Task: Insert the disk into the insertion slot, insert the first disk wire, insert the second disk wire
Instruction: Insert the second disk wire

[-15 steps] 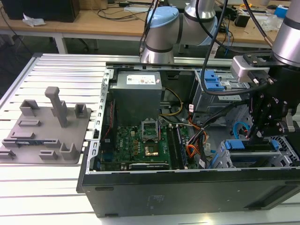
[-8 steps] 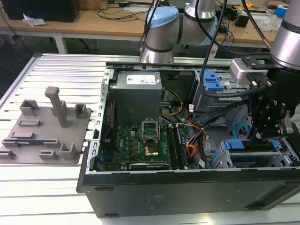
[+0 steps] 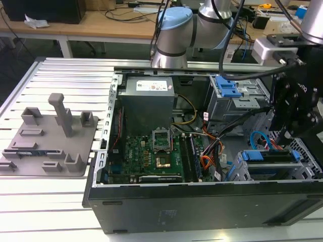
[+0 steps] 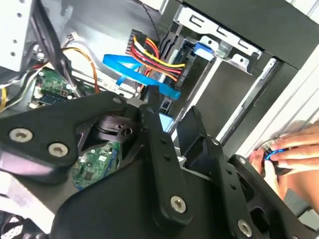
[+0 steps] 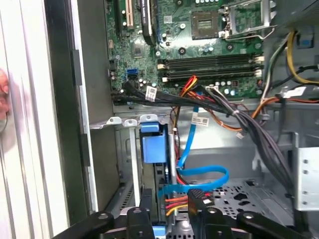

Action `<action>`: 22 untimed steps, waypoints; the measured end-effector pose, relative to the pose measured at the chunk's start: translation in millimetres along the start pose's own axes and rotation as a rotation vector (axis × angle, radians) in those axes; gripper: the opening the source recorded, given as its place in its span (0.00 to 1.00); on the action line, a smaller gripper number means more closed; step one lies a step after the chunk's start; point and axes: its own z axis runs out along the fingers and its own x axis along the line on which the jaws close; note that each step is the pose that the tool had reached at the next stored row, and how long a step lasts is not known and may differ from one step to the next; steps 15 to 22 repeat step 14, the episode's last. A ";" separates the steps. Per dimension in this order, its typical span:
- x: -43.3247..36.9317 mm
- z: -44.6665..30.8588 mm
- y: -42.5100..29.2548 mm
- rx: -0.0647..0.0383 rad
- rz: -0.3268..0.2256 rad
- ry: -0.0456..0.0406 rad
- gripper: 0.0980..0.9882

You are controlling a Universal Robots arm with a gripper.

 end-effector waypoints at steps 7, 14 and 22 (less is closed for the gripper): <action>-1.4 -1.4 0.1 0.000 0.000 0.0011 0.34; -1.4 -1.5 0.1 0.000 0.000 0.0012 0.06; -1.4 -1.5 0.1 0.000 0.000 0.0012 0.06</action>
